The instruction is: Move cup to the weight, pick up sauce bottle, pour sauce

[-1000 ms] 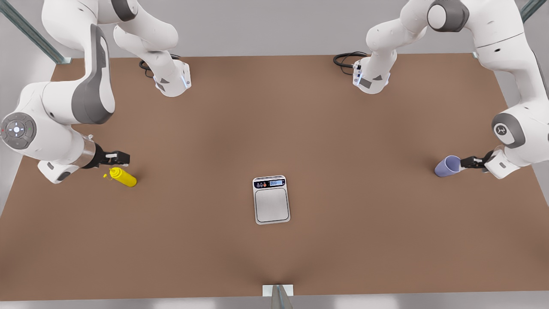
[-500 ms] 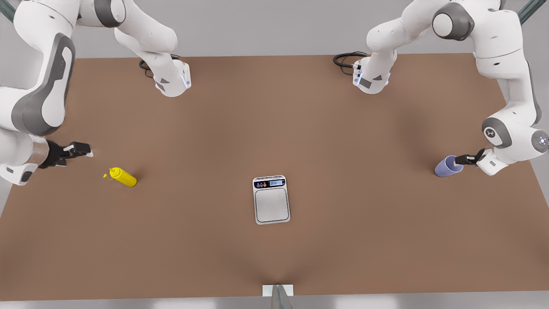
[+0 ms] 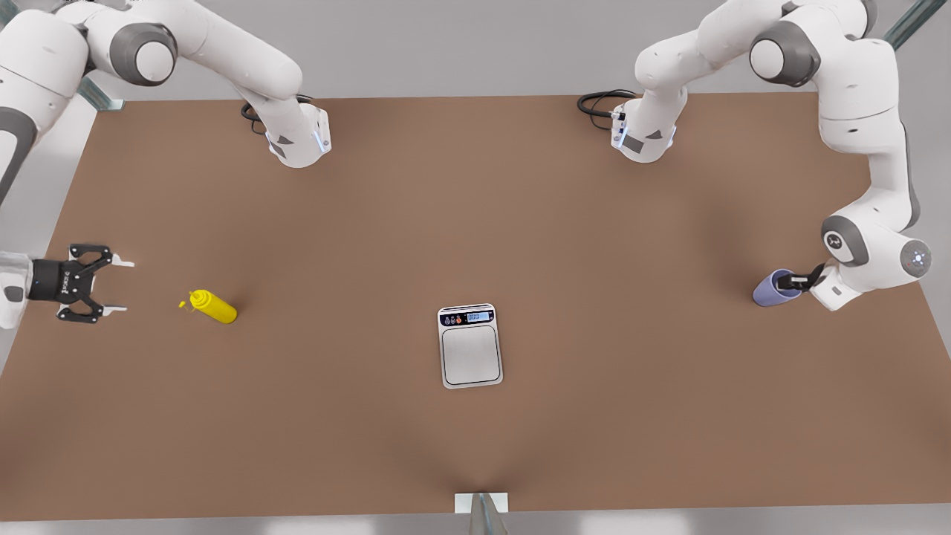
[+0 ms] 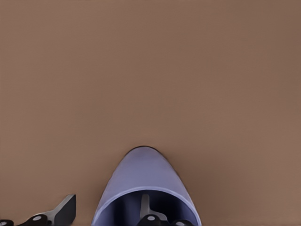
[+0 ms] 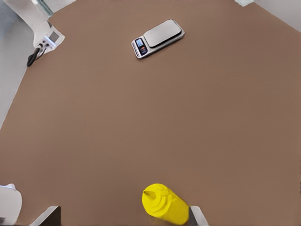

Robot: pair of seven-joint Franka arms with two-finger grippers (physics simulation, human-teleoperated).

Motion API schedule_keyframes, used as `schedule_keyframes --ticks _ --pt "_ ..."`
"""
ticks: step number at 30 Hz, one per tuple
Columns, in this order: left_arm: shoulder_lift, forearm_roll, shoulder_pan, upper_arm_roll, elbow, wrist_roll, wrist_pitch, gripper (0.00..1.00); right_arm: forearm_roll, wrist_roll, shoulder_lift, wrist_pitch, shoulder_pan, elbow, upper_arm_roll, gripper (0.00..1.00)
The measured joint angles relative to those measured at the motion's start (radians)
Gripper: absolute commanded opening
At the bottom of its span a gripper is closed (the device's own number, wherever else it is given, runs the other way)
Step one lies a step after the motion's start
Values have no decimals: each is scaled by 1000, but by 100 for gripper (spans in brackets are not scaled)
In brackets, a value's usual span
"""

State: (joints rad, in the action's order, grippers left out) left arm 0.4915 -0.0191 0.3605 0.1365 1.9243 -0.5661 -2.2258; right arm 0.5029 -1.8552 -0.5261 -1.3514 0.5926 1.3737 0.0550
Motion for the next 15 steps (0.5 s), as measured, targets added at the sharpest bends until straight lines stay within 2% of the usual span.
schedule_keyframes --ticks 1,4,7,12,15 --pt "-1 0 0 -1 -1 15 0 53 12 -36 -16 1 25 1 0 100" --pt "-1 0 -2 -2 -2 21 0 32 45 -120 -98 44 91 -1 1 100" --pt "2 0 -2 -2 -2 21 0 22 46 -121 -148 79 125 -5 2 100" --pt "3 0 -8 -2 -7 23 0 21 71 -239 -190 80 161 -22 3 100" --pt "1 1 -9 -3 -8 49 0 21 180 -240 -222 33 168 -21 0 100"
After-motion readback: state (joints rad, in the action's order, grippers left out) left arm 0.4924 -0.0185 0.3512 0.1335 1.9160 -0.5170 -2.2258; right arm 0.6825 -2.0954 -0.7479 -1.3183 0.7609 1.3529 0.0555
